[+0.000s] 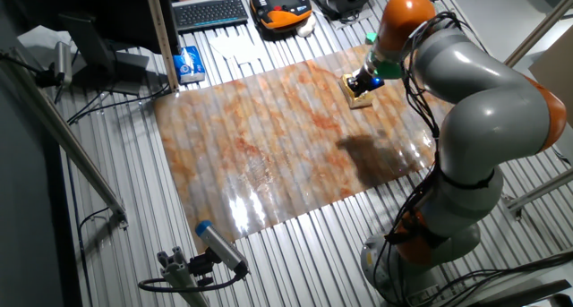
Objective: Pull out a napkin
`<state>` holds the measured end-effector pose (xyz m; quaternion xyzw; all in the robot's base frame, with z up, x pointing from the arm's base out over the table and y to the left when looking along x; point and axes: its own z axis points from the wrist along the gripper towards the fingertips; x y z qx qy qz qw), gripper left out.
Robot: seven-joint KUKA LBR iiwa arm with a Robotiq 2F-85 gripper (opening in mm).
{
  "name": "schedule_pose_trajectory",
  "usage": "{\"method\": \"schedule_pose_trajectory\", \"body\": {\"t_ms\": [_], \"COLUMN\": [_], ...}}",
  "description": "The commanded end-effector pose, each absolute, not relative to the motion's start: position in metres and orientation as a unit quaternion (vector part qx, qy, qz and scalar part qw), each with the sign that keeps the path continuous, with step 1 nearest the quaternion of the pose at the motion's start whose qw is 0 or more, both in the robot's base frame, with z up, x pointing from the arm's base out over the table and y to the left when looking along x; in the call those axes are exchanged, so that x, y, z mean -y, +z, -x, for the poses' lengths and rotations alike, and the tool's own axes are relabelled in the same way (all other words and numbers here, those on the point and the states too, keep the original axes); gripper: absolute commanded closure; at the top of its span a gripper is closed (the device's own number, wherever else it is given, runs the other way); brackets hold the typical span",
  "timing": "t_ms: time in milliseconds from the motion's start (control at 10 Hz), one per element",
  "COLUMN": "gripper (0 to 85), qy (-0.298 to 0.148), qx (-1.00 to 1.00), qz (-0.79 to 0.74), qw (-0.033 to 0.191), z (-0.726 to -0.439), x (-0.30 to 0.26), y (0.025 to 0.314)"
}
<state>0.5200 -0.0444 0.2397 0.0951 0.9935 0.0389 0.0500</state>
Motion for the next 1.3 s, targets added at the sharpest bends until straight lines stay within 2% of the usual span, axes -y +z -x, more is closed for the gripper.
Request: {"method": "schedule_pose_trajectory", "body": {"t_ms": [0,500,800,1200], "gripper": [85.0,85.0,85.0,85.0], "qy": [0.042,0.051,0.051,0.054], "qx": [-0.994,-0.995,-0.995,-0.995], "qz": [-0.09,-0.066,-0.067,-0.062], "qw": [0.051,0.057,0.054,0.062], "z": [-0.52,-0.519,-0.519,-0.516], "x": [0.052,0.095,0.107,0.12], "y": [0.237,0.222,0.219,0.202]}}
